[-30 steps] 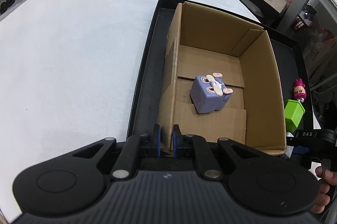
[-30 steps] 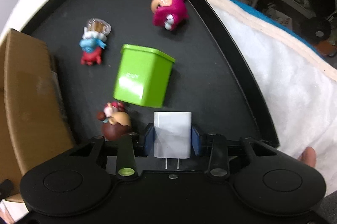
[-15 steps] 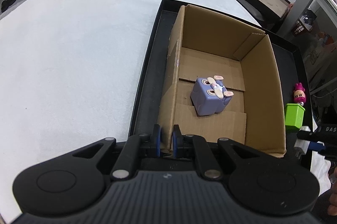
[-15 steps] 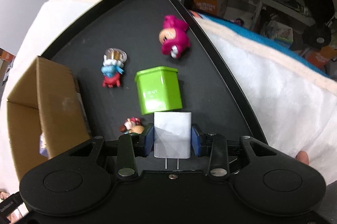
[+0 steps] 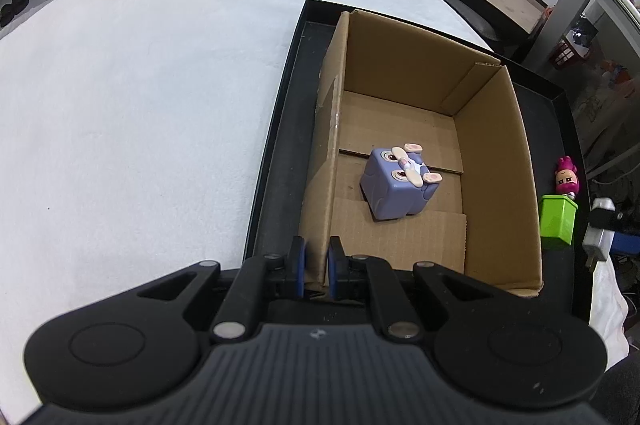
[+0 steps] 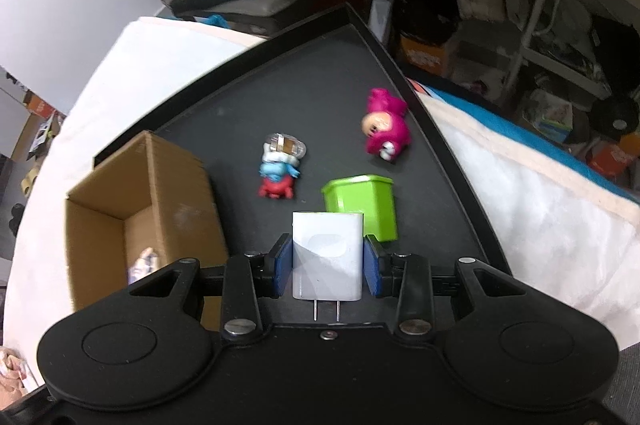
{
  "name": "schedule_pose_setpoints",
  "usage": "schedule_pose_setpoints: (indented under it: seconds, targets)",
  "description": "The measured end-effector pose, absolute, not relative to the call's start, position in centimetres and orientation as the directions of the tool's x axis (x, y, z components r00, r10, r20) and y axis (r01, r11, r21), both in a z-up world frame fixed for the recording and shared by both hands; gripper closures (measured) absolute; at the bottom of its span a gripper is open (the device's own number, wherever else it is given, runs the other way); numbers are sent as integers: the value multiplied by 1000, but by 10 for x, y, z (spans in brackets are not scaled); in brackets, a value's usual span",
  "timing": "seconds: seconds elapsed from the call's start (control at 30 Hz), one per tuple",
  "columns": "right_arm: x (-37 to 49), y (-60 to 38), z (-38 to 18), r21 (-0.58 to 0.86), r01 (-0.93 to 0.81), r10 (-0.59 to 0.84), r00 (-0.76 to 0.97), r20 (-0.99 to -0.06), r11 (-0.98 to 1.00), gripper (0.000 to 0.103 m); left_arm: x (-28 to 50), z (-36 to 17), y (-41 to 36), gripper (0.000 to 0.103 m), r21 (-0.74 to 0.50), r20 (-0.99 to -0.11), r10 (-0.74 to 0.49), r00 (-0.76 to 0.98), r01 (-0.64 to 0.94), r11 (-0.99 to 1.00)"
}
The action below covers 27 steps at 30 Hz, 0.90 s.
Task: Organize rigid objects
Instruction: 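Carry the white charger with the right gripper into the box and release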
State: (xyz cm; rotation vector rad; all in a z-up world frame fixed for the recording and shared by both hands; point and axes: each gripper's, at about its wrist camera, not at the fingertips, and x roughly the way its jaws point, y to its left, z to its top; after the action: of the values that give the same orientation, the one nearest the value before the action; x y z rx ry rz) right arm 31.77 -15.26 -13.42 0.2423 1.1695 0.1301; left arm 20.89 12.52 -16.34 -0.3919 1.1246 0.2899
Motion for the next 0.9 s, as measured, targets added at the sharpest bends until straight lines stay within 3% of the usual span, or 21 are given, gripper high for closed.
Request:
schedule_pose_setpoints:
  seconds: [0.9]
  targets:
    - [314, -58, -90, 354, -139, 379, 389, -840, 925, 67, 204, -165, 131, 92, -205, -903, -11, 430, -408, 890]
